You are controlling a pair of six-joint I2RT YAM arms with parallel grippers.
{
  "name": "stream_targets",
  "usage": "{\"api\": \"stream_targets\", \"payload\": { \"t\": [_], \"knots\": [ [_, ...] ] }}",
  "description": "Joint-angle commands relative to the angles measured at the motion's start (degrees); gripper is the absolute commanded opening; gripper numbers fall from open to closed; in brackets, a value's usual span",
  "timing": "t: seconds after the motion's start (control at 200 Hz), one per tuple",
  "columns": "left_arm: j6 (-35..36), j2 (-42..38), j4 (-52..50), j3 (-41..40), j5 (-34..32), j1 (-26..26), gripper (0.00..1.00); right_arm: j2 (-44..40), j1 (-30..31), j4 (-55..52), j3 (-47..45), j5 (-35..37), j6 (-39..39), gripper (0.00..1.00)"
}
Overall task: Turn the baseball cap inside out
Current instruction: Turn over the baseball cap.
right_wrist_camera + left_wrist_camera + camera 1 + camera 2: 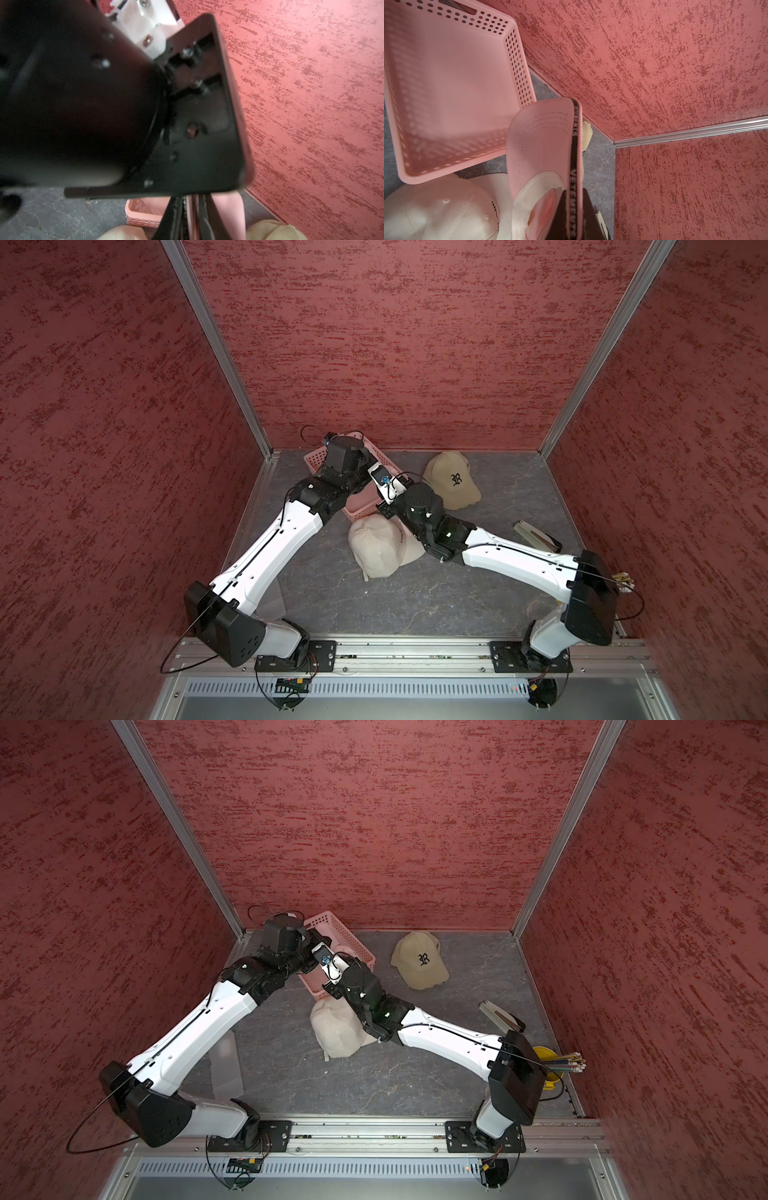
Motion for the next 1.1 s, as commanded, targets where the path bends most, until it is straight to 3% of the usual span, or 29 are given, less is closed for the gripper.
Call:
{"api": "stream_targets", "payload": {
  "t": [0.0, 0.1, 0.306, 0.436, 0.536, 0.631, 0.867, 0.977, 1.097],
  "knots": [
    [5.2, -3.9, 1.8, -1.3, 5.3, 0.3, 0.27, -3.8, -3.5, 0.5, -1.2, -0.6, 2.6, 0.10],
    [17.2, -5.0, 5.0, -1.4, 13.7, 3.6, 0.48, -7.5, -6.0, -0.9, -3.6, -7.1, 4.8, 0.08],
    [46.5, -4.9, -2.3, 2.1, 30.4, 11.4, 0.58, -15.9, -15.8, -6.4, -7.0, -27.9, 10.8, 0.07],
    [60.5, -6.4, -1.6, -2.6, 40.7, 14.2, 0.64, -19.1, -20.4, -8.4, -7.3, -42.8, 11.9, 0.07],
    [66.0, -7.4, 1.4, -6.7, 46.2, 15.4, 0.68, -20.1, -22.8, -10.6, -6.7, -53.8, 11.3, 0.08],
    [69.2, -7.3, 1.8, -7.0, 47.1, 15.5, 0.70, -20.1, -24.0, -13.7, -5.2, -62.5, 9.9, 0.08],
    [74.1, -6.4, -2.4, -4.3, 54.2, 15.2, 0.71, -19.6, -24.5, -15.6, -4.0, -68.9, 8.4, 0.07],
    [76.3, -5.8, -6.0, -3.6, 56.5, 13.0, 0.66, -19.0, -24.6, -13.0, -4.4, -69.7, 9.8, 0.07],
    [77.4, -4.6, -9.7, -2.8, 55.3, 9.1, 0.48, -17.7, -24.7, -9.9, -4.3, -69.4, 11.4, 0.07]
  ]
}}
